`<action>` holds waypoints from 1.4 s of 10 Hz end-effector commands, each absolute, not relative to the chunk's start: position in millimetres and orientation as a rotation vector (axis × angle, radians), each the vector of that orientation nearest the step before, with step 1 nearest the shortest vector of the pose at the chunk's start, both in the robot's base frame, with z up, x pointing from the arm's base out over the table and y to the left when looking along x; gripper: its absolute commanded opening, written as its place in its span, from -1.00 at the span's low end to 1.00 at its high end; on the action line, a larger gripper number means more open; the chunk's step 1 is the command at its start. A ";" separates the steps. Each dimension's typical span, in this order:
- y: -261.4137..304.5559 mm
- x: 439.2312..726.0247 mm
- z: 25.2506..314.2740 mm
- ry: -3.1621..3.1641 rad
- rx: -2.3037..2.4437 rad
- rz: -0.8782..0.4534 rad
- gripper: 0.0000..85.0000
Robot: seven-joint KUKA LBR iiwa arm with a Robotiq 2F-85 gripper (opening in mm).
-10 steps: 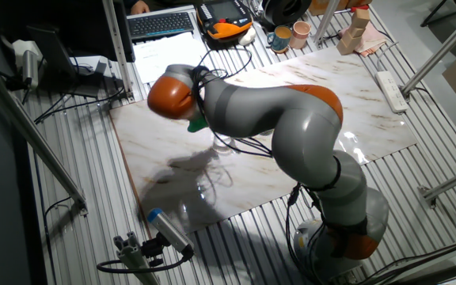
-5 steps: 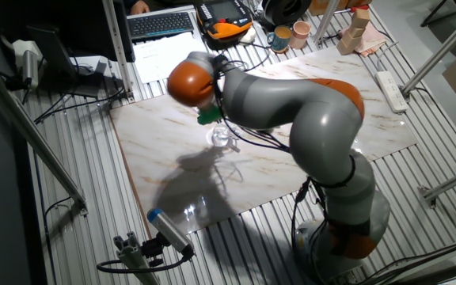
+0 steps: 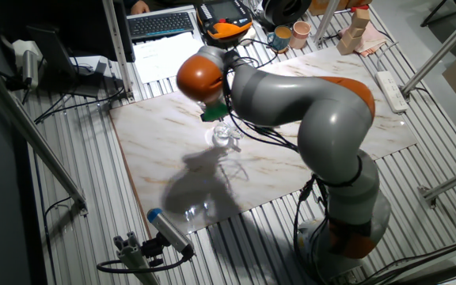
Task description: Pour the water from one cup into another empty cup
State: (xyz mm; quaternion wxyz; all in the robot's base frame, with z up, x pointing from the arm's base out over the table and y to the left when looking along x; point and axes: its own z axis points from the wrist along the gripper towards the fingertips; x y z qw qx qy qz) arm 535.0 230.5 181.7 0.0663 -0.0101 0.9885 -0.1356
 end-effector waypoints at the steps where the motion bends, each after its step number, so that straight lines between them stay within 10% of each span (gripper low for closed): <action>1: 227.5 535.6 182.1 2.985 -0.033 -0.381 -1.00; 14: 189.7 537.6 192.5 3.017 -0.025 -0.169 -1.00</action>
